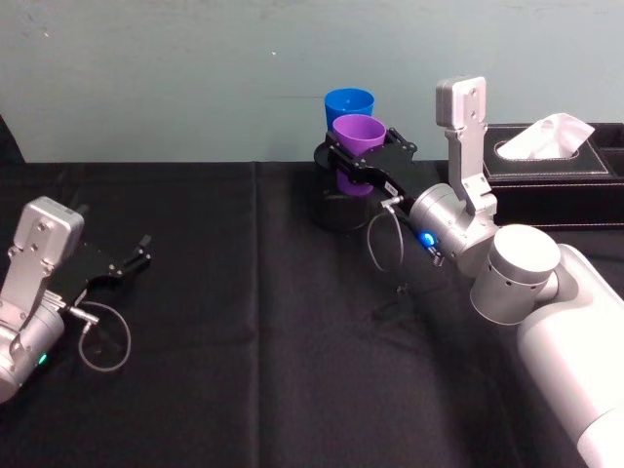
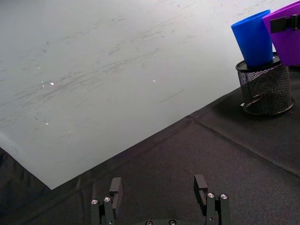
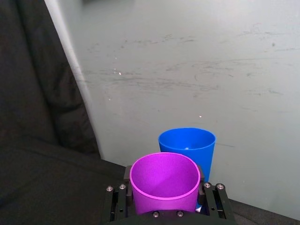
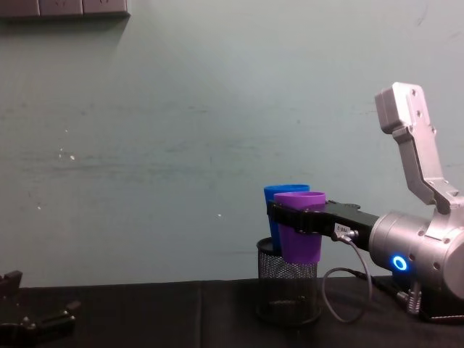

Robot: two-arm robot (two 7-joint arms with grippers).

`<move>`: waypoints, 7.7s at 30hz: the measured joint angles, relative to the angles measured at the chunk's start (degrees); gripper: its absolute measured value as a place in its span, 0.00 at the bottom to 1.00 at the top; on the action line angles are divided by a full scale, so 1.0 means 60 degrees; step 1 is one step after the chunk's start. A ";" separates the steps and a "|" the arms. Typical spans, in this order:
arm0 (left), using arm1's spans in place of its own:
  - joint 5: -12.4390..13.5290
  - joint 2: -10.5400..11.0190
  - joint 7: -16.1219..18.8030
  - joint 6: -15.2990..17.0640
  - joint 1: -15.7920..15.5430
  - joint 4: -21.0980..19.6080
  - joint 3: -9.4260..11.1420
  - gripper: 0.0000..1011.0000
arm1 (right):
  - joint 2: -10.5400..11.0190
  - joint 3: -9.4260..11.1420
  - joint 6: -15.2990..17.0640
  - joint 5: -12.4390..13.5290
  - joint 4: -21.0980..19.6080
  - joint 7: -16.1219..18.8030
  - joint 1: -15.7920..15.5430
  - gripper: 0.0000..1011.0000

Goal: Pick up one cup with a gripper and tap it against the other cup.

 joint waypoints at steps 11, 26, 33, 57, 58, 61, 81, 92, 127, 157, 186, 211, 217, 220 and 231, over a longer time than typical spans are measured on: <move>0.0000 0.0000 0.0000 0.0000 -0.0001 0.0000 0.0000 0.99 | 0.0000 0.0000 0.0000 0.0000 0.0000 0.0001 0.0000 0.73; 0.0000 0.0000 0.0000 0.0000 -0.0001 0.0000 0.0000 0.99 | 0.0000 0.0000 0.0000 0.0000 0.0000 0.0000 0.0000 0.73; 0.0000 0.0000 0.0001 0.0000 0.0000 0.0000 0.0000 0.99 | 0.0000 0.0000 0.0000 0.0000 0.0000 0.0000 0.0000 0.73; 0.0000 0.0000 0.0000 0.0000 -0.0001 0.0000 0.0000 0.99 | 0.0000 0.0000 0.0000 0.0001 0.0000 0.0000 0.0000 0.73; 0.0000 0.0000 0.0001 0.0000 0.0000 0.0000 0.0001 0.99 | 0.0000 0.0000 0.0000 0.0000 0.0000 0.0000 0.0000 0.73; 0.0000 0.0000 0.0000 0.0000 0.0000 0.0000 0.0000 0.99 | 0.0000 0.0000 0.0000 0.0000 0.0000 0.0000 0.0000 0.73; 0.0000 0.0000 0.0000 0.0000 0.0000 0.0000 0.0000 0.99 | 0.0000 0.0000 0.0000 0.0000 0.0000 0.0000 0.0000 0.73; 0.0001 0.0000 0.0000 0.0000 0.0000 0.0000 0.0000 0.99 | 0.0000 0.0000 0.0000 0.0000 0.0000 0.0000 0.0000 0.73; 0.0000 0.0000 0.0000 0.0000 0.0000 0.0000 0.0000 0.99 | 0.0000 0.0000 0.0000 0.0000 0.0000 0.0000 0.0000 0.73; 0.0001 0.0000 0.0000 0.0000 0.0000 0.0000 0.0001 0.99 | 0.0000 0.0000 0.0000 0.0001 0.0000 0.0000 0.0000 0.73; 0.0001 0.0000 0.0000 0.0000 0.0000 0.0000 0.0001 0.99 | 0.1084 0.0069 0.0011 -0.0194 -0.3831 -0.0290 -0.3402 0.73; 0.0001 0.0000 0.0000 0.0000 0.0000 0.0000 0.0001 0.99 | 0.0590 0.0114 -0.1046 -0.0980 -0.2723 -0.0534 -0.4163 0.81; 0.0000 0.0000 0.0000 0.0000 0.0000 0.0000 0.0001 0.99 | 0.0619 0.0199 -0.0820 -0.1047 -0.3184 -0.0576 -0.4290 0.96; 0.0000 -0.0001 0.0000 0.0000 0.0000 0.0000 0.0001 0.99 | 0.0689 0.0266 -0.0610 -0.1135 -0.3754 -0.0725 -0.4439 0.99; 0.0000 0.0000 0.0000 0.0000 0.0000 0.0000 0.0000 0.99 | 0.0914 0.0627 0.0488 -0.1489 -0.5539 -0.1344 -0.4867 0.99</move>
